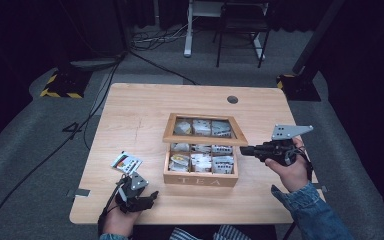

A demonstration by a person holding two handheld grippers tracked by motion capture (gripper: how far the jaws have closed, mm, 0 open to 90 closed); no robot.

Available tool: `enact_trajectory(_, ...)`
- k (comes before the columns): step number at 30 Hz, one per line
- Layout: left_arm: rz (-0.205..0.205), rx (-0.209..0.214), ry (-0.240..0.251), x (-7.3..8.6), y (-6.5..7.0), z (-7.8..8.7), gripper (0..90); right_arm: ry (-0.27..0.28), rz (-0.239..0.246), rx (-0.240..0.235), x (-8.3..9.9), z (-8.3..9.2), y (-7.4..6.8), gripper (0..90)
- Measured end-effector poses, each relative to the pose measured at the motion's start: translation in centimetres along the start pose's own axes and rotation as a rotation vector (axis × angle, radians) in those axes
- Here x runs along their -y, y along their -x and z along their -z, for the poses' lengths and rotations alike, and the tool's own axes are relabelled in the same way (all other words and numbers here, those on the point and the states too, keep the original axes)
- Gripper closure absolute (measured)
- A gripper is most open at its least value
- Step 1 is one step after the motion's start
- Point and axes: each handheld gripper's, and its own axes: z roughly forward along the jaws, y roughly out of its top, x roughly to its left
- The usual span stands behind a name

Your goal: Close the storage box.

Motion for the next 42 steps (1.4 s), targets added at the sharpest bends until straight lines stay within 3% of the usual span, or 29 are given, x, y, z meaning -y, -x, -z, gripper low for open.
enact_trajectory(20, 0.002, -0.004, 0.004, 0.1, 0.0, 0.0, 38.3, -0.134, -0.024, -0.018, 0.5, -0.7, -0.8, 90.0)
enact_trajectory(27, 0.001, -0.005, 0.008, 0.1, 0.0, 0.0, 38.3, -0.202, -0.012, 0.008, 1.7, -1.3, -1.3, 90.0)
enact_trajectory(42, 0.002, -0.005, 0.01, 0.2, 0.0, 0.0, 38.2, -0.265, -0.016, 0.008, 2.7, -2.0, -1.5, 90.0)
